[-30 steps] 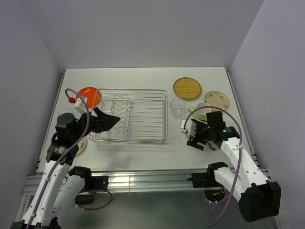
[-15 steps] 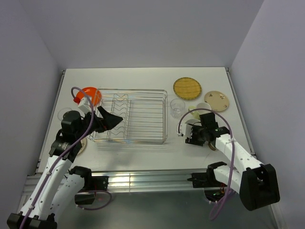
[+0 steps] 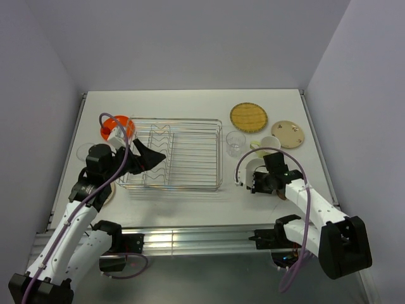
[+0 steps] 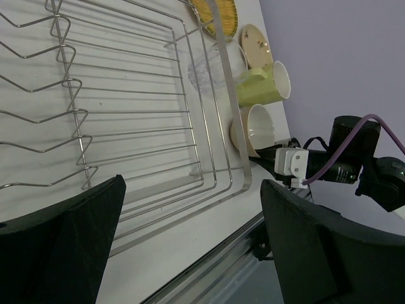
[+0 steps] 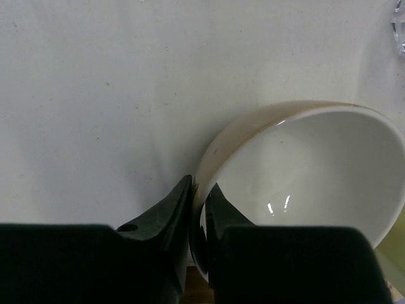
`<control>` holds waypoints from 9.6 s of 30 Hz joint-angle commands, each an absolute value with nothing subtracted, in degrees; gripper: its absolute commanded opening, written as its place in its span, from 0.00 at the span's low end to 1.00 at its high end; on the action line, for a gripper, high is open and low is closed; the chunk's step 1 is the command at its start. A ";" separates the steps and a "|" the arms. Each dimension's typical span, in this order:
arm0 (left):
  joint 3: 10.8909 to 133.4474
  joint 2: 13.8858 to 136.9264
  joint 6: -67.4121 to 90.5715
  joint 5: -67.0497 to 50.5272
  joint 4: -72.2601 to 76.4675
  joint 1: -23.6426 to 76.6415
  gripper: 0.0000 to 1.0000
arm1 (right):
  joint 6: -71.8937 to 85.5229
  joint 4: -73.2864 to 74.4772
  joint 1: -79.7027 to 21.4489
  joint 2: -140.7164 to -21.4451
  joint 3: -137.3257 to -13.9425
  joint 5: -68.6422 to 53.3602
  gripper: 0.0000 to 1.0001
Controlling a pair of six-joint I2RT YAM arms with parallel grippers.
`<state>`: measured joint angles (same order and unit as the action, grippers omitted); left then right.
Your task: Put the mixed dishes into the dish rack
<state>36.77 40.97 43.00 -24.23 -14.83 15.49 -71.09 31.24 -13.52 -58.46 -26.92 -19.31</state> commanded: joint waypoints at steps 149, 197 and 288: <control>50.45 55.11 -44.91 13.27 -16.44 87.89 0.99 | -74.00 74.35 -47.63 -62.14 -68.11 -65.03 0.00; 50.45 59.68 -47.46 19.95 -16.26 93.34 0.95 | -78.05 77.52 -52.21 -67.06 -68.82 -70.93 0.00; 51.50 57.14 -25.14 11.70 -12.49 85.18 0.38 | -80.34 81.39 -26.39 -63.98 -78.48 -70.22 0.52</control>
<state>50.26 60.51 -28.71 14.79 -19.92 87.94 -79.26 77.32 -30.79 -63.79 -74.43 -67.26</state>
